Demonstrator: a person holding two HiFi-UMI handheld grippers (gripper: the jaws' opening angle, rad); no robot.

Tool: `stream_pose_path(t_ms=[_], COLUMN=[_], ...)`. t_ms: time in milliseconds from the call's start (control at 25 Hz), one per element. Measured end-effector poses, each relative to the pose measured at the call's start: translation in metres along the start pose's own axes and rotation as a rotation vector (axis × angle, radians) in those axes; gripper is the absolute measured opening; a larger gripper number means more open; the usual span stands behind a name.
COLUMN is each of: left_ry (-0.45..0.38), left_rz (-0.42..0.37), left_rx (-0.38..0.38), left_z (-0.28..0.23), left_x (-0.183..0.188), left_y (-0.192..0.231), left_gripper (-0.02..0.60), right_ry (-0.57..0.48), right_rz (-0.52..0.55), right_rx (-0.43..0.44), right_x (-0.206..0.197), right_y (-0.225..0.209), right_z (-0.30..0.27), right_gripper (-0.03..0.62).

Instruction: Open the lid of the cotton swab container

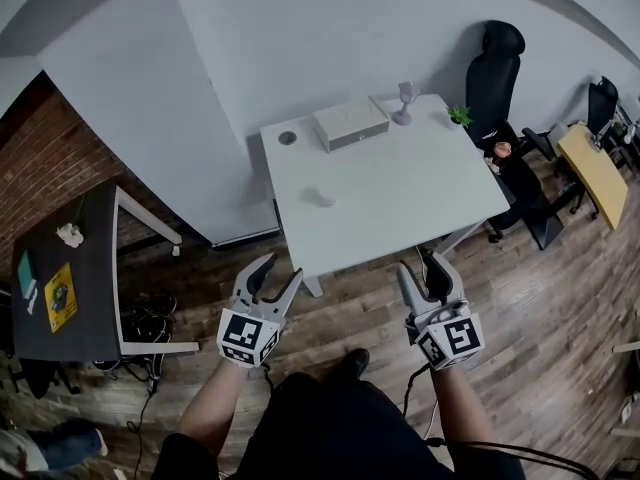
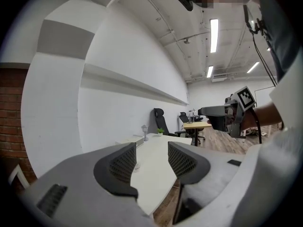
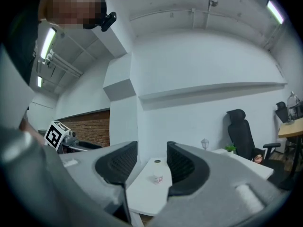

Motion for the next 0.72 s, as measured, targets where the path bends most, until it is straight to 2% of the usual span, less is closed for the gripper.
stream_pose_path(t_ms=[240, 440, 560, 720], left_ry=[0.079, 0.149, 0.184, 0.242], left_rz=[-0.008, -0.057, -0.052, -0.082], left_rx=[-0.013, -0.060, -0.096, -0.155], left_z=[-0.037, -0.073, -0.100, -0.144], left_x=[-0.016, -0.031, -0.045, -0.065], left_y=[0.016, 0.046, 0.069, 0.101], left_gripper=[0.207, 0.207, 0.207, 0.207], right_ry=[0.014, 0.035, 0.044, 0.062], right_rz=[-0.030, -0.047, -0.028, -0.018], right_rx=[0.020, 0.003, -0.031, -0.124], right_x=[-0.012, -0.020, -0.019, -0.011], right_y=[-0.032, -0.045, -0.057, -0.076], right_z=[-0.022, -0.052, -0.075, -0.104], right_gripper=[0.193, 0.193, 0.190, 0.189])
Point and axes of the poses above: the fingertips, and each gripper's own axes: z backward along the fingers, y to its left, x out of its top, the point moved 8 cm from there along z, backward along the fingers, and after that the axes turned 5 degrees about z, right-handed, at the moved point
